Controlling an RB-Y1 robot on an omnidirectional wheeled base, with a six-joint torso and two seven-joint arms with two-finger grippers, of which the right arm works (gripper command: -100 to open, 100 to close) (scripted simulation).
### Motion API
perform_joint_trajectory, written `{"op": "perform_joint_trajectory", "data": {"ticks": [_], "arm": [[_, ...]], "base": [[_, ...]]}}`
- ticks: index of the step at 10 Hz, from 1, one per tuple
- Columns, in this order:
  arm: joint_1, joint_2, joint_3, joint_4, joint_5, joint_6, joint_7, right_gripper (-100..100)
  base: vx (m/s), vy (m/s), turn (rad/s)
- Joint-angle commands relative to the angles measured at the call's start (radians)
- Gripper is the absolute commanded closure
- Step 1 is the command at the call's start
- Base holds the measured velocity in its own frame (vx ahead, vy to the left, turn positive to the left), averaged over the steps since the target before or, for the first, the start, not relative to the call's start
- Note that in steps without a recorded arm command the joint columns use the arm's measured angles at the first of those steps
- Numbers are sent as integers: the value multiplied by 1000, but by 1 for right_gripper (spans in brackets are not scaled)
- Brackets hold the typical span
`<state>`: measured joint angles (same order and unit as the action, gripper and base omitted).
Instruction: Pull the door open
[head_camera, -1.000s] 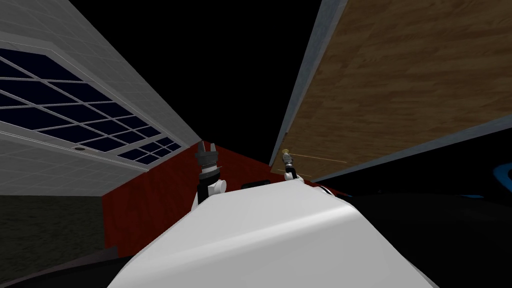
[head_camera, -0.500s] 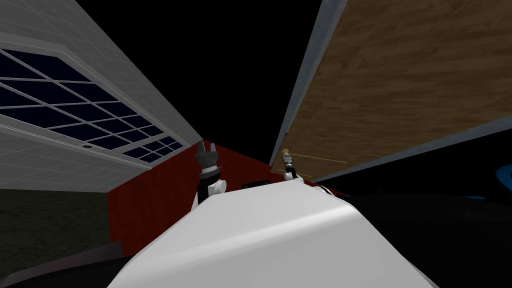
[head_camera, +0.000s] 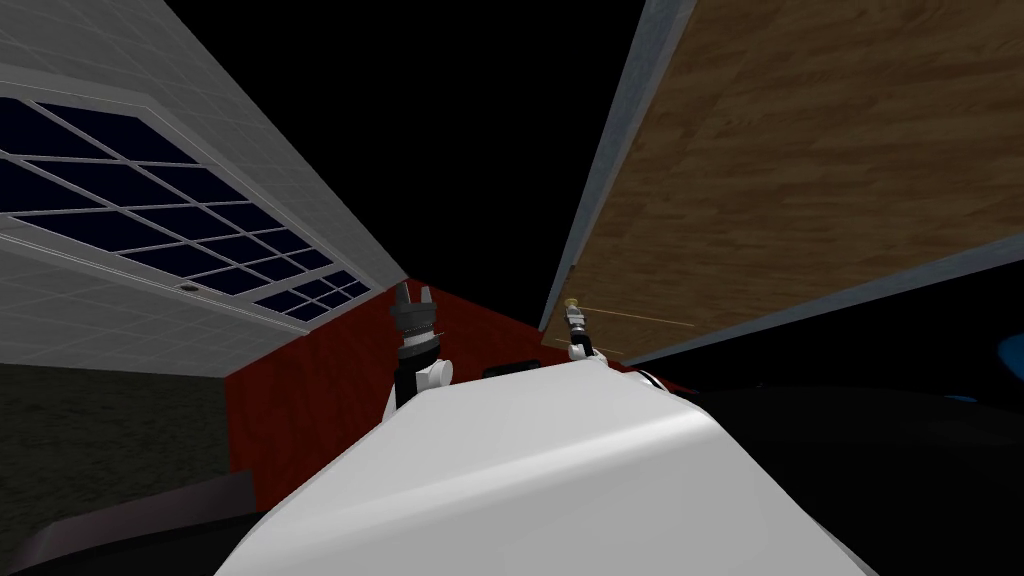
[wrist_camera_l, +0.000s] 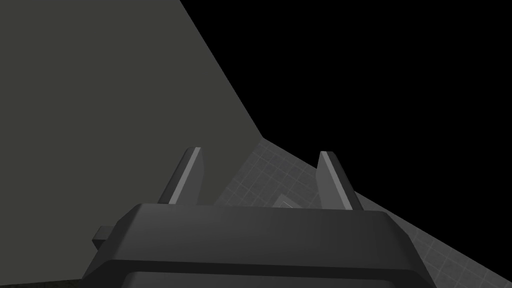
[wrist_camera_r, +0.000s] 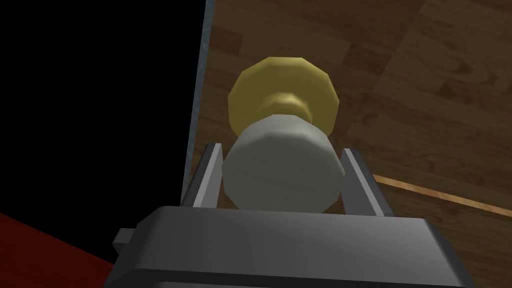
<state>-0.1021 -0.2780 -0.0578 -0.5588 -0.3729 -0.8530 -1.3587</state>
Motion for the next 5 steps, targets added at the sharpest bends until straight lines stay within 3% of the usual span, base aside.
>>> {"op": "perform_joint_trajectory", "data": {"ticks": [1,5], "arm": [[0,2,-1,0,-1,0,-31,100],[-5,3,-5,6,-3,0,-129,100]], "base": [[-22,-8,16],[-24,-5,24]]}}
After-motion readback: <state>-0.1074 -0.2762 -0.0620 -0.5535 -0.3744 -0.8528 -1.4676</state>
